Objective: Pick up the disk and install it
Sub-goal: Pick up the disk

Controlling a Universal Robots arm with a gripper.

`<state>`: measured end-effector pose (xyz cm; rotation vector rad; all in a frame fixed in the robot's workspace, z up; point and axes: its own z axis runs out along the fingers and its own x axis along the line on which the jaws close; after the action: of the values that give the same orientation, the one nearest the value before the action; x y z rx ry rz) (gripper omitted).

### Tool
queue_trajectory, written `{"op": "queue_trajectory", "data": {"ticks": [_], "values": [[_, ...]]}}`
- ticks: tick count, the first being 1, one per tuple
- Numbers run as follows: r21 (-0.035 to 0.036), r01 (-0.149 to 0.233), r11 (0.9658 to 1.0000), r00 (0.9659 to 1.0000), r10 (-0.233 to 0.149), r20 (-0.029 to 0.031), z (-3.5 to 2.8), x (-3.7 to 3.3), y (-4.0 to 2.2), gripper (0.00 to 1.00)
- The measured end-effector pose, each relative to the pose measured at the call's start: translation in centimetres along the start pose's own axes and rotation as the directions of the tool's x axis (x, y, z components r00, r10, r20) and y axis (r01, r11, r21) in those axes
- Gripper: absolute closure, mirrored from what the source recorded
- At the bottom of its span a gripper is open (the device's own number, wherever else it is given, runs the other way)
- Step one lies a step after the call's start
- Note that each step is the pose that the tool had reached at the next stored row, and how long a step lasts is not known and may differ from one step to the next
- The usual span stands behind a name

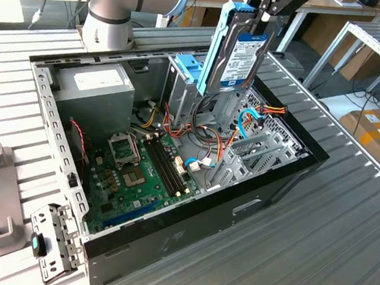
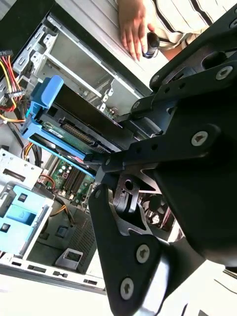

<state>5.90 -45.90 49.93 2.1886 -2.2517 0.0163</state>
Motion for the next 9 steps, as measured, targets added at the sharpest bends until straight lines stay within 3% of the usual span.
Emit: {"op": "queue_trajectory", "data": {"ticks": [4, 9], "values": [[0.0000, 0.000, 1.0000, 1.0000, 0.000, 0.0001, 0.06, 0.58, -0.77, 0.65], [-0.0001, 0.000, 1.0000, 1.0000, 0.000, 0.0000, 0.07, 0.62, -2.06, 0.65]]}}
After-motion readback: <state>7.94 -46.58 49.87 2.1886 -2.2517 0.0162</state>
